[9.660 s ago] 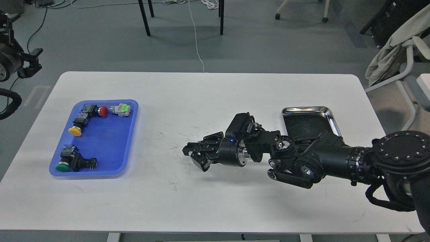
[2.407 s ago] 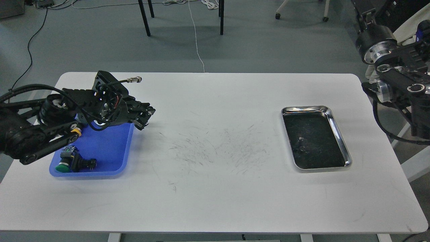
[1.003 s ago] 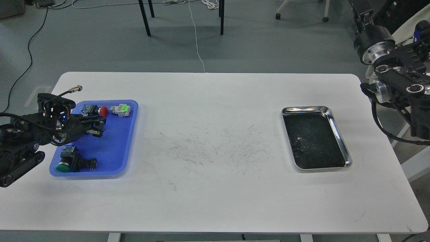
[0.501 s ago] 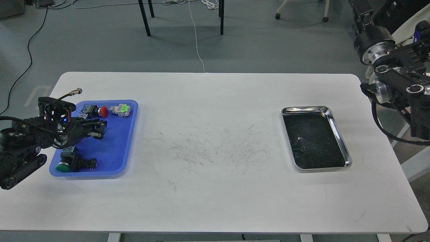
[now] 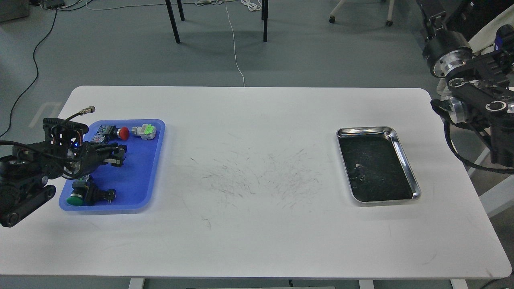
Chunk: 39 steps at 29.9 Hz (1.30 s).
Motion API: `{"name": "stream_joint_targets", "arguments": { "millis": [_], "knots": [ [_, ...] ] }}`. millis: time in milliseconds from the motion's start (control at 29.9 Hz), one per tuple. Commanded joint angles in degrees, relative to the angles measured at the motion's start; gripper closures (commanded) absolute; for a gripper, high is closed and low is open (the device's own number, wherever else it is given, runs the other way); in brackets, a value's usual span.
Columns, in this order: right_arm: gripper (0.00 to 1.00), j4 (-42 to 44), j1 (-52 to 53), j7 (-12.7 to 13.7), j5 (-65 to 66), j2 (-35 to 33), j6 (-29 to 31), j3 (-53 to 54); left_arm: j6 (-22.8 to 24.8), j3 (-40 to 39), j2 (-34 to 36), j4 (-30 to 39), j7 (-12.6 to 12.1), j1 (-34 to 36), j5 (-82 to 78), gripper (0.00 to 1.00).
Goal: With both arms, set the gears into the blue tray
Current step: 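Open the left gripper and withdraw the left arm upward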
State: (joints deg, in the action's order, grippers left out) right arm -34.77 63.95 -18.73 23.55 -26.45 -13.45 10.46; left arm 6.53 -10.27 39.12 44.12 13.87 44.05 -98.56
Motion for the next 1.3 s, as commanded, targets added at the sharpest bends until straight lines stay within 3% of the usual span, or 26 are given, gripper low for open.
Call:
{"name": "stream_joint_targets", "arguments": {
  "millis": [0, 267, 802, 1070, 1270],
  "knots": [
    [0.08, 0.05, -0.23, 0.01, 0.0, 0.0, 0.0, 0.0, -0.12, -0.02, 0.08, 0.0, 0.02, -0.01, 0.04, 0.71],
    [0.08, 0.05, -0.32, -0.08, 0.0, 0.0, 0.0, 0.0, -0.12, 0.07, 0.08, 0.0, 0.02, -0.1, 0.83, 0.61],
    [0.08, -0.04, -0.41, -0.08, 0.0, 0.0, -0.09, 0.0, 0.32, -0.63, 3.33, -0.35, 0.11, 2.09, 7.5, 0.54],
    [0.08, -0.04, -0.32, 0.01, 0.0, -0.26, 0.0, -0.08, 3.84, -1.6, 5.7, -0.87, -0.07, 6.22, 34.64, 0.49],
    [0.08, -1.96, 0.03, 0.36, 0.0, -1.49, 0.09, -0.08, 3.4, -2.47, 7.02, -0.79, -0.25, 9.65, 49.93, 0.49]
  ]
}}
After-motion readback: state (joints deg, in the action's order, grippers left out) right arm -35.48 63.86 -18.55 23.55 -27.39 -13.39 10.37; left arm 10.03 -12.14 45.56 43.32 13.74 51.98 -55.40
